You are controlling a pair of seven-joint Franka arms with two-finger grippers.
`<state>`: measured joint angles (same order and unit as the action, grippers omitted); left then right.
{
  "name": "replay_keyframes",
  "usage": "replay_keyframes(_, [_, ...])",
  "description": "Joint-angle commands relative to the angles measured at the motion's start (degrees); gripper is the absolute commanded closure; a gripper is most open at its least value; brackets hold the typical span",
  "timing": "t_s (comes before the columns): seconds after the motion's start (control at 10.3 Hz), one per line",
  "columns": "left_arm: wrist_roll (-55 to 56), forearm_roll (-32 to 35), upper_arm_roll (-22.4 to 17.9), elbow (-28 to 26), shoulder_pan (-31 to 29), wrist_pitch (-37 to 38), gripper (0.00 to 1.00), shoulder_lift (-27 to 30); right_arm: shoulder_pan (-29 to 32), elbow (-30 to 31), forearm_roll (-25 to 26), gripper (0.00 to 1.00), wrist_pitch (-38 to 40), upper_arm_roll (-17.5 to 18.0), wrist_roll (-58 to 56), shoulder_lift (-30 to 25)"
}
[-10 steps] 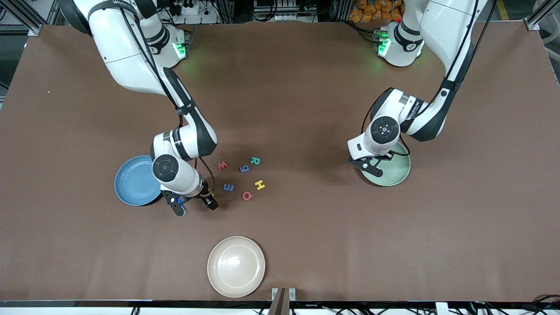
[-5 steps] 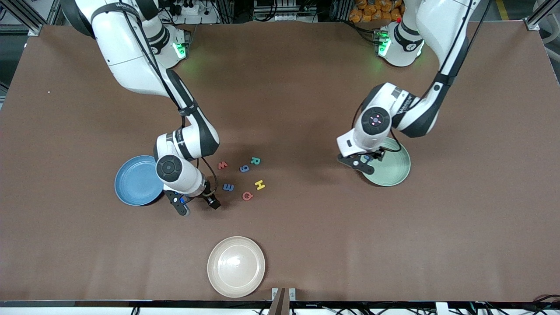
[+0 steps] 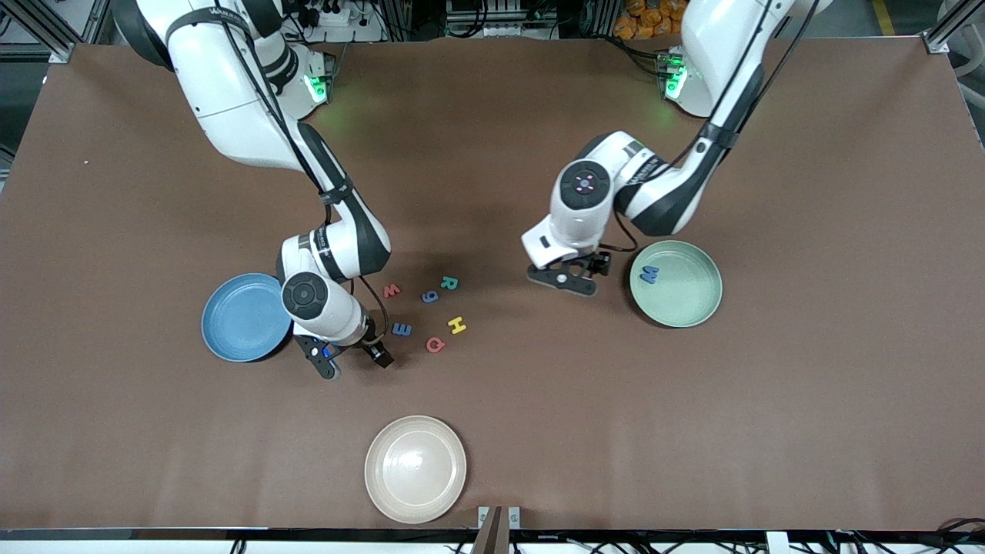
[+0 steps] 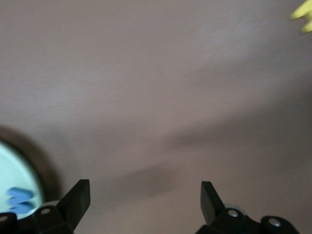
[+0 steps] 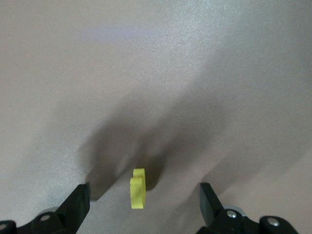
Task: Sort upper and lower case letters into plates
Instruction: 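Grasp the yellow letter with the right gripper while the left gripper returns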
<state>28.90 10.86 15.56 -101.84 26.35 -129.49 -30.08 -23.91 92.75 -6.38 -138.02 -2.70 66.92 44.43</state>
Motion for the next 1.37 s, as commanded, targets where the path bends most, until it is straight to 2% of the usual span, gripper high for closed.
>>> replay_keyframes(0.0, [6.75,-0.58,-0.7,6.02,4.22,-5.65,0.0,-5.14,-0.18,-1.52,0.75,0.0,0.03,-0.11,0.32,1.01])
replay_keyframes(0.1, [9.05,-0.58,-0.88,7.08,5.71,-10.04,0.0,-6.64,-0.18,-1.52,0.75,0.0,0.03,-0.11,0.32,1.01])
replay_keyframes(0.2, [10.29,-0.41,-1.14,7.79,6.95,-14.26,0.0,-7.88,-0.26,-1.52,1.1,0.45,0.03,-0.2,0.41,0.93])
replay_keyframes(0.29, [10.3,1.16,-1.23,8.32,7.83,-17.96,0.0,-9.11,-0.18,-1.43,1.19,0.99,0.03,-0.2,0.5,0.93])
replay_keyframes(0.49, [10.57,9.48,-2.54,9.29,10.29,-21.5,0.0,-10.78,-0.18,-1.43,1.98,1.0,0.03,-0.29,0.41,0.84])
replay_keyframes(0.68, [13.88,12.33,-3.86,12.7,13.62,-22.91,0.0,-14.2,-0.09,-1.34,1.98,1.0,0.03,-0.29,0.41,0.75])
replay_keyframes(0.98, [25.91,15.5,-18.5,18.32,28.88,-23.0,0.0,-19.56,0.44,-1.34,2.07,1.0,0.64,-0.63,0.06,-0.13])
replay_keyframes(1.17, [29.89,15.5,-20.21,22.63,30.25,-23.0,0.0,-23.25,0.53,-1.17,2.42,1.0,3.17,-3.35,-0.82,-2.93])
replay_keyframes(1.27, [29.9,15.5,-20.22,22.91,30.25,-23.18,0.1,-23.53,0.61,-0.73,2.42,1.0,6.15,-5.01,-4.04,-5.12])
